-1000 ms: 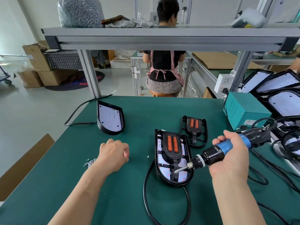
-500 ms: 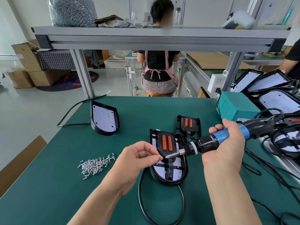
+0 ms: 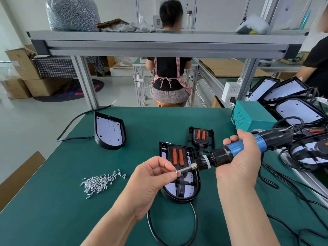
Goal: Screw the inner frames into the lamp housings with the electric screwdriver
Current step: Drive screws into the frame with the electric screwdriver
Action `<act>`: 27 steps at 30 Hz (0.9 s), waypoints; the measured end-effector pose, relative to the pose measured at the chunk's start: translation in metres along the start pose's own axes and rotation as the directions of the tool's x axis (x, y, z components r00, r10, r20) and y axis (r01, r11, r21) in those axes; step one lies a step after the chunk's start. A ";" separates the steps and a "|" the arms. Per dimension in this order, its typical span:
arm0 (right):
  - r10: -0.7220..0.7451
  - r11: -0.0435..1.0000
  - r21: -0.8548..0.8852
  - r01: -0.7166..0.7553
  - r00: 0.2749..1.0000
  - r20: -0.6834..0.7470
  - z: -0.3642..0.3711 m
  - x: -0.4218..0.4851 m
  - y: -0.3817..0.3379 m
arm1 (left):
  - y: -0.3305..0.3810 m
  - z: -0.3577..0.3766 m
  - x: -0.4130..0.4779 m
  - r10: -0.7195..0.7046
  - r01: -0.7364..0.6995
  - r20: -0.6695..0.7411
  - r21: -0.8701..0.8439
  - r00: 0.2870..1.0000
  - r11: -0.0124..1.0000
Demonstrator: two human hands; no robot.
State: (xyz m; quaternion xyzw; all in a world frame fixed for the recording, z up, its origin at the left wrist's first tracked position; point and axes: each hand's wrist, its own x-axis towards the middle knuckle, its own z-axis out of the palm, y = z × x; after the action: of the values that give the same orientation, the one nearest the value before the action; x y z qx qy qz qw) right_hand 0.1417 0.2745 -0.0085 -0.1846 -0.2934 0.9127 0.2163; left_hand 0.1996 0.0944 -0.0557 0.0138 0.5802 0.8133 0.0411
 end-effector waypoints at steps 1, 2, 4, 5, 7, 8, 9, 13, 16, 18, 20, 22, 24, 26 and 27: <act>-0.005 1.000 -0.001 0.005 1.000 -0.001 -0.001 0.000 0.000 | -0.002 0.001 -0.001 0.023 -0.023 -0.025 0.031 0.999 0.999; -0.011 1.000 -0.006 0.011 1.000 -0.003 -0.001 0.000 0.000 | -0.004 0.002 -0.001 0.059 -0.054 -0.061 0.081 0.996 0.995; -0.023 1.000 -0.014 0.023 1.000 -0.007 -0.002 0.001 0.001 | -0.010 0.008 -0.004 0.154 -0.124 -0.142 0.198 0.978 0.972; -0.029 0.999 -0.015 0.029 1.000 -0.011 -0.002 0.002 0.002 | -0.014 0.012 -0.005 0.210 -0.161 -0.174 0.260 0.962 0.952; -0.032 0.999 -0.013 0.032 0.999 -0.023 -0.003 0.003 0.003 | -0.022 0.018 -0.008 0.334 -0.231 -0.214 0.397 0.918 0.888; -0.028 1.000 -0.012 0.028 0.999 -0.030 -0.003 0.004 0.004 | -0.026 0.020 -0.008 0.396 -0.260 -0.218 0.469 0.892 0.844; -0.022 1.000 -0.012 0.022 0.999 -0.038 -0.004 0.005 0.006 | -0.028 0.020 -0.008 0.453 -0.285 -0.211 0.536 0.866 0.794; 0.004 0.999 -0.037 -0.006 0.998 -0.067 -0.008 0.008 0.012 | -0.035 0.019 -0.009 0.608 -0.366 -0.137 0.689 0.782 0.626; 0.027 0.999 -0.032 -0.029 0.997 -0.073 -0.010 0.011 0.014 | -0.036 0.020 -0.008 0.612 -0.377 -0.149 0.669 0.777 0.641; 0.041 0.999 -0.020 -0.043 0.996 -0.076 -0.010 0.014 0.015 | -0.037 0.018 -0.006 0.583 -0.360 -0.161 0.648 0.797 0.671; 0.040 0.999 -0.017 -0.042 0.996 -0.077 -0.009 0.017 0.016 | -0.037 0.015 -0.003 0.524 -0.310 -0.175 0.637 0.834 0.706; 0.026 0.999 -0.016 -0.027 0.997 -0.077 -0.006 0.020 0.015 | -0.038 0.010 -0.001 0.476 -0.269 -0.174 0.640 0.862 0.719; 0.005 1.000 -0.021 -0.006 0.998 -0.067 -0.002 0.024 0.013 | -0.036 0.000 0.001 0.467 -0.260 -0.167 0.650 0.868 0.715; -0.024 0.999 -0.027 0.023 0.998 -0.057 0.002 0.029 0.011 | -0.034 -0.013 0.008 0.462 -0.243 -0.238 0.604 0.854 0.759; -0.044 0.999 -0.033 0.042 0.998 -0.053 0.006 0.031 0.010 | -0.032 -0.020 0.015 0.436 -0.208 -0.311 0.560 0.845 0.802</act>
State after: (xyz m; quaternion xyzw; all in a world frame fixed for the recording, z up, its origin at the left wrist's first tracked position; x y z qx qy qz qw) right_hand 0.1101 0.2800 -0.0171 -0.2059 -0.3058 0.8979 0.2407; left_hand 0.1847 0.0869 -0.0934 -0.0524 0.7557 0.6096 -0.2335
